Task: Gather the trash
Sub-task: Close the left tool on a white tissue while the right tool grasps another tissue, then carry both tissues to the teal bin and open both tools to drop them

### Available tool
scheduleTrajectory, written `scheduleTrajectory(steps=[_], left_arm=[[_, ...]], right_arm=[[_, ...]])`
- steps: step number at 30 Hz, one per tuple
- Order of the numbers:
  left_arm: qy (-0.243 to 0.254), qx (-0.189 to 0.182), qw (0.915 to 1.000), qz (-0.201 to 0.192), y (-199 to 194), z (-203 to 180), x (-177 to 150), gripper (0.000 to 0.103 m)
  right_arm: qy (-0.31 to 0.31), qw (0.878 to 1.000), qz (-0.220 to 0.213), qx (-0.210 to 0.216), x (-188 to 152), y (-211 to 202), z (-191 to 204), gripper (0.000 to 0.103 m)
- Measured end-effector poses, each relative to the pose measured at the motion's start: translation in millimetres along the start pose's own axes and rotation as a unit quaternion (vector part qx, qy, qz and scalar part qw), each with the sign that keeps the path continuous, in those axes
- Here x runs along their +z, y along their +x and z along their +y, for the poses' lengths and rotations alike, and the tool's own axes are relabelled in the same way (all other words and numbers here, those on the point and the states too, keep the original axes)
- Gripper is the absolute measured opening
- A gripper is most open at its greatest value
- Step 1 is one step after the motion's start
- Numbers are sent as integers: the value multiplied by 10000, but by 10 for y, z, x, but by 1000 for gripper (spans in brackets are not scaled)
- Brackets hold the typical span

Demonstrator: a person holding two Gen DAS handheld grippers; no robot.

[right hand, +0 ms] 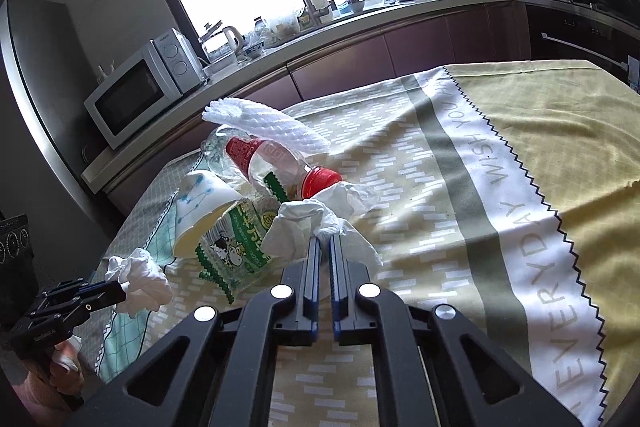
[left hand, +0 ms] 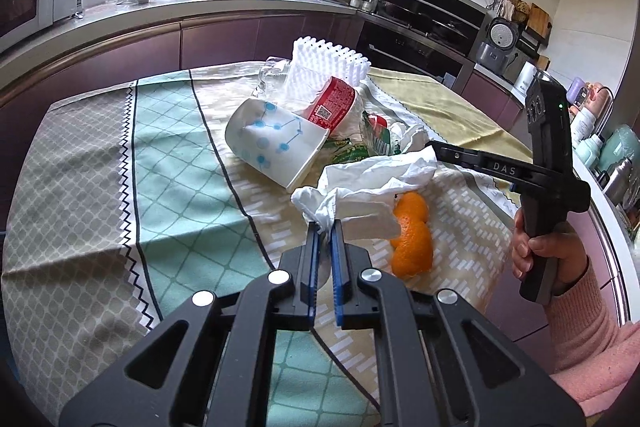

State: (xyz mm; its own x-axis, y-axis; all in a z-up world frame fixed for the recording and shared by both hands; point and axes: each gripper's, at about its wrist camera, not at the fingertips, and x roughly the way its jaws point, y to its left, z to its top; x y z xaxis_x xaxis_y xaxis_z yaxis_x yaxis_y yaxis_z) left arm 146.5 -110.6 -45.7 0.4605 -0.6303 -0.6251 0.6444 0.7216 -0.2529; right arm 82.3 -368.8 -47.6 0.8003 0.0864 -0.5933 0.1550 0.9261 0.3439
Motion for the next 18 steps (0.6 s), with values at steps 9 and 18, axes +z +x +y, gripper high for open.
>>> scheduleTrajectory(steps=[9, 18], left_arm=[[-69, 194, 9994, -295, -326, 152, -2, 6], [-239, 402, 9968, -641, -728, 329, -45, 6]], right_arm=[[-229, 9985, -395, 309, 108, -351, 265, 4], [-828, 9902, -594, 957, 186, -552, 860, 4]])
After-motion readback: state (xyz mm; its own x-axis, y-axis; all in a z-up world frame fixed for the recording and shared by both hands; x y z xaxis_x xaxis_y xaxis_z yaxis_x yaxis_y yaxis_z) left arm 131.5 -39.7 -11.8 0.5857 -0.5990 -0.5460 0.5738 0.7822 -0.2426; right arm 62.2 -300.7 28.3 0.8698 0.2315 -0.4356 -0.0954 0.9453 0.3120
